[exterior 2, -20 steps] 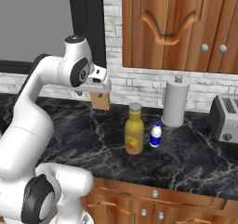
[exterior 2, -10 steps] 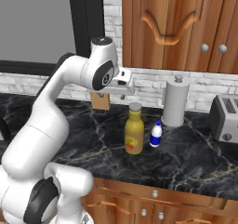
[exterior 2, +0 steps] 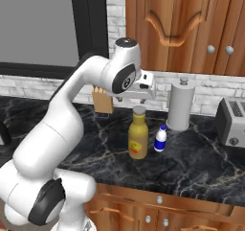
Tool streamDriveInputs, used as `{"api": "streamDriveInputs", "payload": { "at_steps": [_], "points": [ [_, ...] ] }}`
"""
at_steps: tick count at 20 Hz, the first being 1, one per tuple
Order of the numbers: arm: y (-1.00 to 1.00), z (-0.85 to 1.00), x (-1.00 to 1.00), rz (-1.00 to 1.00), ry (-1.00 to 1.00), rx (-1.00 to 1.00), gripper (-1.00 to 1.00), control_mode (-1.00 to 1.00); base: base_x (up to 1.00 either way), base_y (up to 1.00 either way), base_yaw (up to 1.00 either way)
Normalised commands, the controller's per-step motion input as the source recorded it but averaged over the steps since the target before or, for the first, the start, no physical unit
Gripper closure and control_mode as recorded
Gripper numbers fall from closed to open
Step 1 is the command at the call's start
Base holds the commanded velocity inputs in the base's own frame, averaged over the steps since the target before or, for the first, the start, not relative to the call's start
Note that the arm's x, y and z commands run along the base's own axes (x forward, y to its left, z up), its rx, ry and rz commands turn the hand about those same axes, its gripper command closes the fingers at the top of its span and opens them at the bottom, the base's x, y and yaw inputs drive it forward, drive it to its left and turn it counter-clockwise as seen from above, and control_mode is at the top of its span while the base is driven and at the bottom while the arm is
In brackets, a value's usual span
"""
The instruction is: Place the drinks on the dining counter in a tight cluster.
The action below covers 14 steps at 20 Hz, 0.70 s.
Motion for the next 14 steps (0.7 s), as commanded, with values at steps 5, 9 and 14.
{"api": "streamDriveInputs", "payload": {
  "at_steps": [5, 9, 14],
  "points": [
    [-0.02, -0.03, 0.0, 0.0, 0.04, -0.01, -1.0, -1.0, 0.0, 0.0, 0.0],
    [0.0, 0.0, 0.0, 0.0, 0.11, -0.05, -1.0, -1.0, 0.0, 0.0, 0.0],
    [0.0, 0.0, 0.0, 0.0, 0.11, -0.04, -1.0, -1.0, 0.0, 0.0, 0.0]
  ]
}}
